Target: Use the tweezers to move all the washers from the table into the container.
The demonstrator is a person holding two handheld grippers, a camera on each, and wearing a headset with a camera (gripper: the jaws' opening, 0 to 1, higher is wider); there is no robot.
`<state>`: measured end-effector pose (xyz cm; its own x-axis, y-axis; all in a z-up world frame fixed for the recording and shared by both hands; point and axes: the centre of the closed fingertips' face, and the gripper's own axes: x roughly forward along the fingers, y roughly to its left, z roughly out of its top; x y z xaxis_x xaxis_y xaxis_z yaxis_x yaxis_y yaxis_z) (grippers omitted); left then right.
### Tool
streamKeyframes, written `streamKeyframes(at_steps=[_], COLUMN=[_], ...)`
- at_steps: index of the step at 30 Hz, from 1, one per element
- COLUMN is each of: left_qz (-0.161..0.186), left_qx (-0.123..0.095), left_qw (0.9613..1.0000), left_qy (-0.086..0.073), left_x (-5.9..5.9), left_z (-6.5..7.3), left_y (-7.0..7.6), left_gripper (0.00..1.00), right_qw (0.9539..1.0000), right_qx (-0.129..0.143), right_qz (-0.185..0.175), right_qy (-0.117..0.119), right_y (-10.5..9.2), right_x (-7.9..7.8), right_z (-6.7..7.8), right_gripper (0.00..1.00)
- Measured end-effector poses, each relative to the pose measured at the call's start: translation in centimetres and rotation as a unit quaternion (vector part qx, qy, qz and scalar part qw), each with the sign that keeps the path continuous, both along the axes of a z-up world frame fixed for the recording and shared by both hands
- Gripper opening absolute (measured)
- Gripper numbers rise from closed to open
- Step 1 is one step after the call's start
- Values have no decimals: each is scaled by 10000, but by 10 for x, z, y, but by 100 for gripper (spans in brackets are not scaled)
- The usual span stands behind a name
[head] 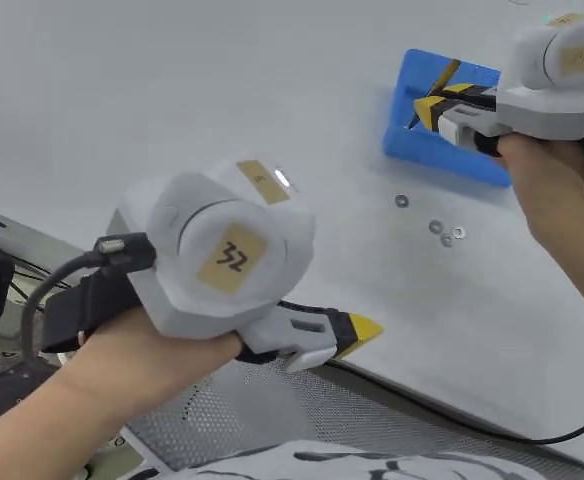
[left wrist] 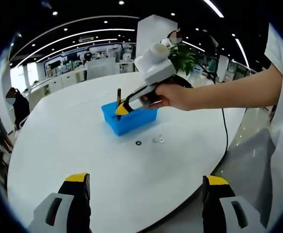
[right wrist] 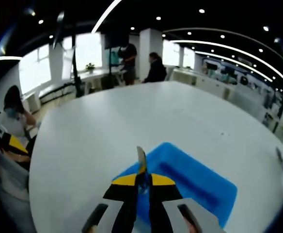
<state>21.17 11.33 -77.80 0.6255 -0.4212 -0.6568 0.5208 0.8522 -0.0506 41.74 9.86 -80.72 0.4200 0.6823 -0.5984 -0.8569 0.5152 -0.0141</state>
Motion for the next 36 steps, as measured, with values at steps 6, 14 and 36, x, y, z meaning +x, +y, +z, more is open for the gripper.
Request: streamKeyframes(at_steps=[6, 14, 36], left_qz=[14, -21, -29], left_qx=[-20, 9, 38], left_qw=[10000, 10000, 10000], left_qy=[68, 58, 43], left_x=[0, -1, -7], left_z=[-2, -2, 1], left_y=[1, 0, -3], left_gripper=[99, 99, 99], right_qw=[10000, 10000, 9983], right_qx=[36, 41, 583], right_qz=[-40, 13, -16], right_qy=[-22, -6, -77], right_y=[-1, -3, -25], right_x=[-1, -2, -62], right_z=[-3, -1, 64], right_gripper=[4, 5, 5])
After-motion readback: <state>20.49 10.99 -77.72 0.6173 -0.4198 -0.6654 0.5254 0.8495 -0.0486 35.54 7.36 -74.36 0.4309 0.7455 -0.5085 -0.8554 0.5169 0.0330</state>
